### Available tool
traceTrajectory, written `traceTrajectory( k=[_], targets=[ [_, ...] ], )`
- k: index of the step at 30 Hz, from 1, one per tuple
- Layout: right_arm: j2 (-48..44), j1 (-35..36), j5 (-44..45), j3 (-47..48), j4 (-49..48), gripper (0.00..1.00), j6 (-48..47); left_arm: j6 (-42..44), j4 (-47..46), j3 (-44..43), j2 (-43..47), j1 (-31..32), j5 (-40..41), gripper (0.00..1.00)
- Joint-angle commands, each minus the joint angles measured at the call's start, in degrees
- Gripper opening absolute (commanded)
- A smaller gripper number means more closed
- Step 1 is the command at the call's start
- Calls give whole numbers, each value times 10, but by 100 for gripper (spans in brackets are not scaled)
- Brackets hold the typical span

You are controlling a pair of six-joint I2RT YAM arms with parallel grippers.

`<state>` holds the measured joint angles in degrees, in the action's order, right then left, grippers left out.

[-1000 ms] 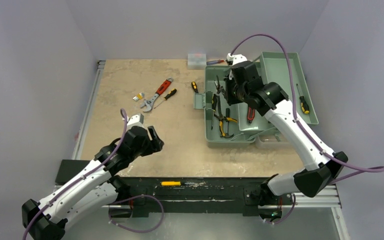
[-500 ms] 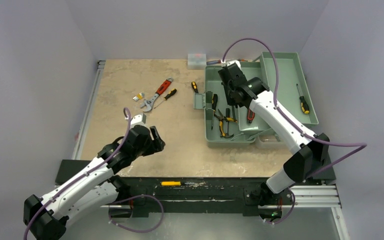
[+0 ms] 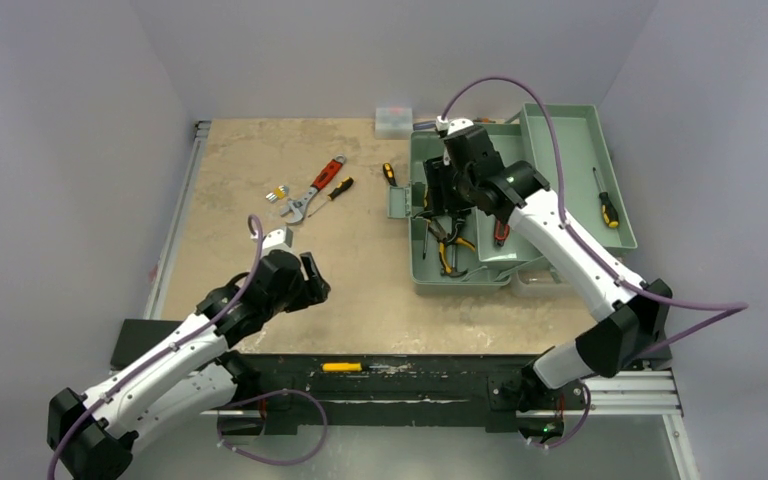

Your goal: Pack the tool kit

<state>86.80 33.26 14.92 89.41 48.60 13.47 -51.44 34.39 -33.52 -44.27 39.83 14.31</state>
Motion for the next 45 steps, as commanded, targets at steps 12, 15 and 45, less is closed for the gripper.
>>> traceTrajectory(
  k=[12,15,45],
  targets=[
    [-157,-1,-198,-170,-204,61,32,158,41,-209,-177,-1,126,63],
    [-177,-1,-194,-181,-205,61,31,198,23,-249,-215,-6,152,64],
    [-190,-1,-197,-204,-215,63,17,352,56,-737,-787,-223,-186,60]
  ],
)
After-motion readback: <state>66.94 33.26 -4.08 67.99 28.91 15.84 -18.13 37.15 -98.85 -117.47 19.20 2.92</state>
